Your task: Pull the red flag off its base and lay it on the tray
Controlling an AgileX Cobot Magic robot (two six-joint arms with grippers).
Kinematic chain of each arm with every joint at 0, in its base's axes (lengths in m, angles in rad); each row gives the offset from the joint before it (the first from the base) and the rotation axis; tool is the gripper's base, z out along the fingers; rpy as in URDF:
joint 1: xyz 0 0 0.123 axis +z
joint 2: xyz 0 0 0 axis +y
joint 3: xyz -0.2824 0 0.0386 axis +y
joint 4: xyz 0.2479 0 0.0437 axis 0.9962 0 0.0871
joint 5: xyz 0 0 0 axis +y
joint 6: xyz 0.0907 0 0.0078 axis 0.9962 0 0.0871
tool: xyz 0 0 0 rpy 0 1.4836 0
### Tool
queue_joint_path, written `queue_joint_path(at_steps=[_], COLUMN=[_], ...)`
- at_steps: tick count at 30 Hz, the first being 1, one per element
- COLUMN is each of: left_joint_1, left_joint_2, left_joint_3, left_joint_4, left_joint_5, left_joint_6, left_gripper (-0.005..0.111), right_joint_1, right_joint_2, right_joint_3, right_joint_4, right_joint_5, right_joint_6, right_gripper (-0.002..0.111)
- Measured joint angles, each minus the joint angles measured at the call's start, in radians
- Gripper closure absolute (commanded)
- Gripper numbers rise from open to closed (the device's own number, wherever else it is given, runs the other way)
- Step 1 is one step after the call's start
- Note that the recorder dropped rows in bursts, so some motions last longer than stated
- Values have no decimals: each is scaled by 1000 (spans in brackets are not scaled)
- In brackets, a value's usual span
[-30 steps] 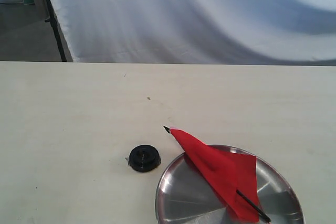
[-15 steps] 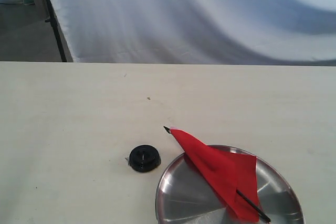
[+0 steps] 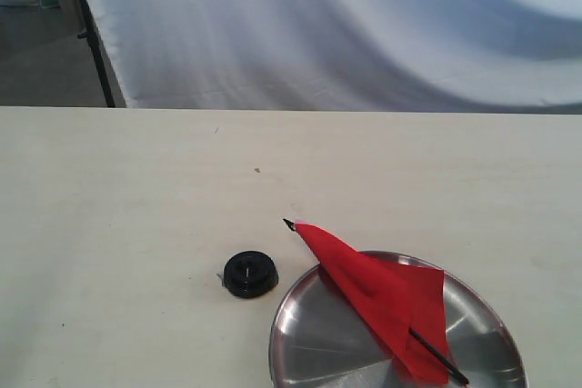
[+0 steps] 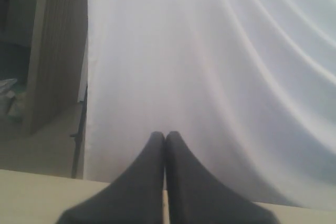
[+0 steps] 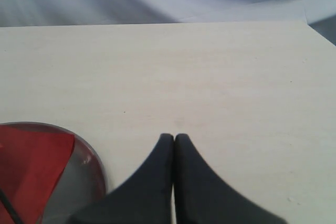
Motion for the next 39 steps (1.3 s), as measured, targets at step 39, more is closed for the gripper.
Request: queue_joint_path(at_steps=[39], left_joint_1=[3], left_joint_2=[-2], left_joint_3=[47], left_joint_4=[-1282], left_joint_5=[266], left_joint_6=[4], left_gripper=[107], right_joint_1=[0], right_joint_2=[0], right_joint_3=[0], right_joint_4=[0], right_joint_5=[0], right_joint_6=[0], right_gripper=[109])
